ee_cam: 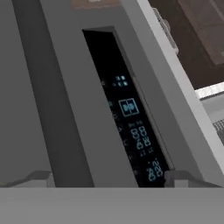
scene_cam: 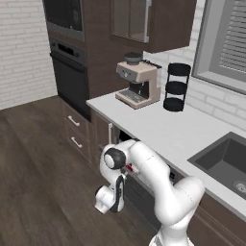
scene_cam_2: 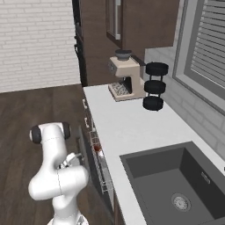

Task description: Pick up the cup and bowl from the counter, place them in the dishwasher, and close the dishwasher door.

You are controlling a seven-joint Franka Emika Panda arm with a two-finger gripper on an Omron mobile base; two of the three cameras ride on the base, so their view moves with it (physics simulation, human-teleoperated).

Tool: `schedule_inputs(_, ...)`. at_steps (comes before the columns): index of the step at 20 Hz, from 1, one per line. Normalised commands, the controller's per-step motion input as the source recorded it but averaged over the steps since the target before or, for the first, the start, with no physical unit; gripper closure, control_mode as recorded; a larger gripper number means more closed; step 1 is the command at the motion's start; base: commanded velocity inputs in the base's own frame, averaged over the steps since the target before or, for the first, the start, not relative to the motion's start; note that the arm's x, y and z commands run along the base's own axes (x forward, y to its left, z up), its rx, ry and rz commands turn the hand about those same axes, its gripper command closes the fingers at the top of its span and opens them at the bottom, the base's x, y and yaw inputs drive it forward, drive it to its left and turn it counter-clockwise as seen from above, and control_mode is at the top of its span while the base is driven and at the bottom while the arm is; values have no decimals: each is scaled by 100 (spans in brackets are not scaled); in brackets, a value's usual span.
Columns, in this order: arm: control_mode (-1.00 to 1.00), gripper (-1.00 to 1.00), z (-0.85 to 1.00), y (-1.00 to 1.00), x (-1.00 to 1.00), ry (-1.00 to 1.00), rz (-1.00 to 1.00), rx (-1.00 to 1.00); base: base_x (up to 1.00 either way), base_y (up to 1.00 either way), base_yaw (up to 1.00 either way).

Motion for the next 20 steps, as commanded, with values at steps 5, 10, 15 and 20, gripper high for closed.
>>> schedule_inputs(5,-100,-100,-12,-100,56,0,-4,-14,0,0,0)
schedule_inputs(10,-100,-100,-15,-100,63,-10,0,-15,0,0,0)
schedule_inputs(15,-100,-100,-24,-99,57,-25,0,-17,0,0,0)
schedule_inputs(20,-100,-100,-16,-98,52,-33,0,-16,0,0,0)
